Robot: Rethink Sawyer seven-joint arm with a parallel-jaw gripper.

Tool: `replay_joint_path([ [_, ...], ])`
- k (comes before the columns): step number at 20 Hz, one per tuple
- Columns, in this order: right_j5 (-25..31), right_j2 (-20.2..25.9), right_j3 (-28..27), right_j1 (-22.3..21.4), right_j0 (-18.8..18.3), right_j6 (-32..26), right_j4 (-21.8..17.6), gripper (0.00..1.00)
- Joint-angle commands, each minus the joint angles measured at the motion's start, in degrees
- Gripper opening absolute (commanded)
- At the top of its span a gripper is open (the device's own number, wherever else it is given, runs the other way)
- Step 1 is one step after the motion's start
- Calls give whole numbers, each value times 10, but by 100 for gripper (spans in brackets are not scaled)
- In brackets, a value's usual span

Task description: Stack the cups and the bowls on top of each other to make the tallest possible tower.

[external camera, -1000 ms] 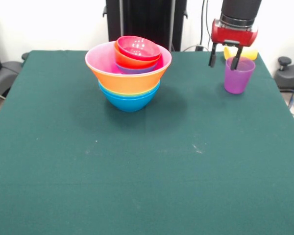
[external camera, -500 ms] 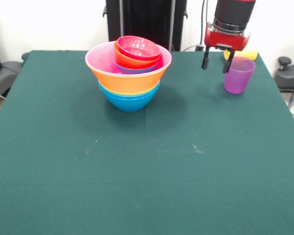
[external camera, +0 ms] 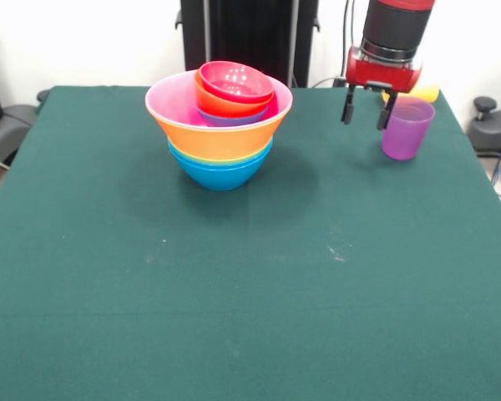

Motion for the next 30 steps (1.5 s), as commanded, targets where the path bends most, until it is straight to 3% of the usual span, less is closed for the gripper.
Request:
replay_joint_path([
  [1, 2, 33, -21, -19, 9, 95, 28, 100],
  [15, 97, 31, 6, -118, 4, 79, 34, 100],
  [30, 101, 23, 16, -130, 11, 78, 31, 100],
])
